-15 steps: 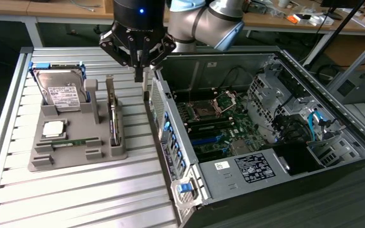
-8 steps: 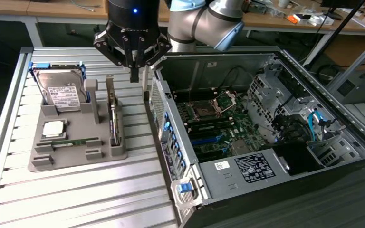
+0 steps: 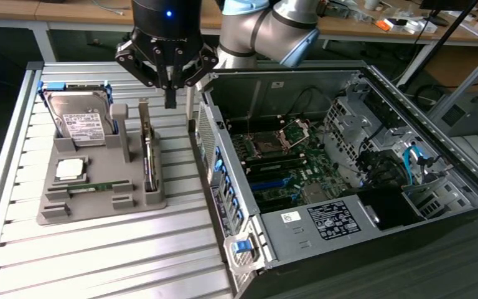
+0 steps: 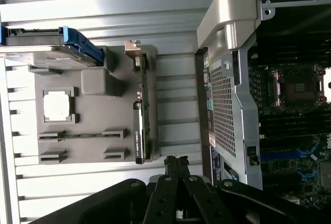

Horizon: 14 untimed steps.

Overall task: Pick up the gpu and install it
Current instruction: 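Reach for the gpu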

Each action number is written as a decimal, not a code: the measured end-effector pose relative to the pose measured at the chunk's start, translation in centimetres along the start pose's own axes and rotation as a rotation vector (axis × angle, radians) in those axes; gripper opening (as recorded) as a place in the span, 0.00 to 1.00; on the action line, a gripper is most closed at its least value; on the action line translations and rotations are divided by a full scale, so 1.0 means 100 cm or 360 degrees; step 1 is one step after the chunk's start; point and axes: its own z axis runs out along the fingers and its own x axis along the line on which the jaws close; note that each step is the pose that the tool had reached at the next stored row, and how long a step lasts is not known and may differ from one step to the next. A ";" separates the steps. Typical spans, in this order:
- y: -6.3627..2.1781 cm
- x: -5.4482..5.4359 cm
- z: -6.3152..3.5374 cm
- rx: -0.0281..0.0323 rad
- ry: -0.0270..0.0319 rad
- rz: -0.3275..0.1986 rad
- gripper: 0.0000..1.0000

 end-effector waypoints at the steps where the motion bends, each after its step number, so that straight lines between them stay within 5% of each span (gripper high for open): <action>1: -0.0001 0.001 0.0000 0.00000 -0.00001 0.0000 0.11; 14: -0.0012 0.016 -0.0004 0.00000 -0.00001 0.0000 0.11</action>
